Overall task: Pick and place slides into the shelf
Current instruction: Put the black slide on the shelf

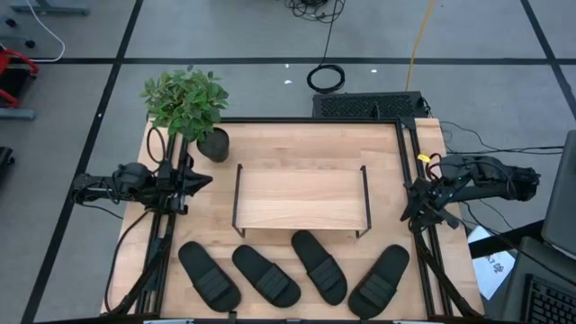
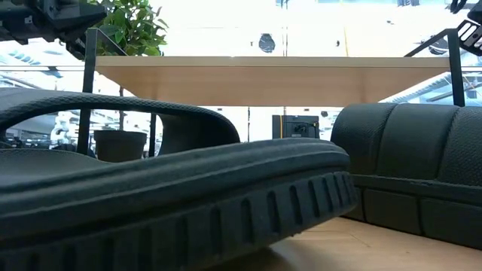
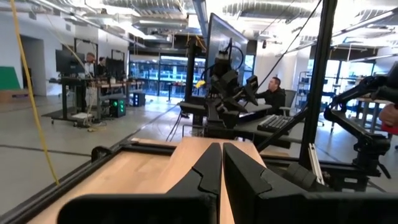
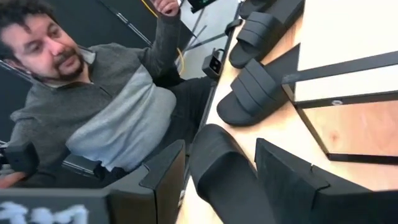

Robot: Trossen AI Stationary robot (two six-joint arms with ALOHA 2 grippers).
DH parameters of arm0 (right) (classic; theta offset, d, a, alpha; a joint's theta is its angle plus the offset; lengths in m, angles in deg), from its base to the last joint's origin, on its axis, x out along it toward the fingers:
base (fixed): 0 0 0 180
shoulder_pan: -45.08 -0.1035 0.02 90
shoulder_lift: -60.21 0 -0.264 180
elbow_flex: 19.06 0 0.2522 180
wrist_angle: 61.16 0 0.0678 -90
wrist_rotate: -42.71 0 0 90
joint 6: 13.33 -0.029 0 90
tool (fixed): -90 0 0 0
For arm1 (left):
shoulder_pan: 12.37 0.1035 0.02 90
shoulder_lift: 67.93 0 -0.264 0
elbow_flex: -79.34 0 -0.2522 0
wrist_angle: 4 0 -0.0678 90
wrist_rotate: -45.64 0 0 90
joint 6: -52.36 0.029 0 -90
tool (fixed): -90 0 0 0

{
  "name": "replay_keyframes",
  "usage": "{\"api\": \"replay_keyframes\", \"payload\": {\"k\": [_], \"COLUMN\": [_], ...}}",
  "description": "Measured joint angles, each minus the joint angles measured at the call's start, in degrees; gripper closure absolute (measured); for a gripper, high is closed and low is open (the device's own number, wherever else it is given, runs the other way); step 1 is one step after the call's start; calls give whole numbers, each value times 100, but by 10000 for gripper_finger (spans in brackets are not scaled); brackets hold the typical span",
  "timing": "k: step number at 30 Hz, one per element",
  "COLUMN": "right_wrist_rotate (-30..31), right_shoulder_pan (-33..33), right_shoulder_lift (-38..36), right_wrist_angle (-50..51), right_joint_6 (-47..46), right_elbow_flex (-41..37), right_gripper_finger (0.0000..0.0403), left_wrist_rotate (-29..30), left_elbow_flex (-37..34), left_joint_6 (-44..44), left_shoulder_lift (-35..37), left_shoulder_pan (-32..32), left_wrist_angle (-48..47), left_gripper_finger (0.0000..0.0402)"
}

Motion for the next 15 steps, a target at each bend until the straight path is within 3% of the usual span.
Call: {"api": "replay_keyframes", "payload": {"k": [8, 15], "right_wrist_rotate": [74, 223], "right_shoulder_pan": [0, 0], "right_shoulder_lift": [0, -13], "right_wrist_angle": [-90, -479], "right_joint_6": [689, 1542], "right_elbow_flex": [0, 69], "right_gripper_finger": [219, 259], "left_wrist_rotate": [-2, -2], "left_elbow_flex": [0, 0], "left_joint_6": [-139, -117], "left_shoulder_lift": [0, 0], "left_shoulder_pan": [0, -1], "left_wrist_angle": [-135, -133], "left_gripper_finger": [380, 380]}}
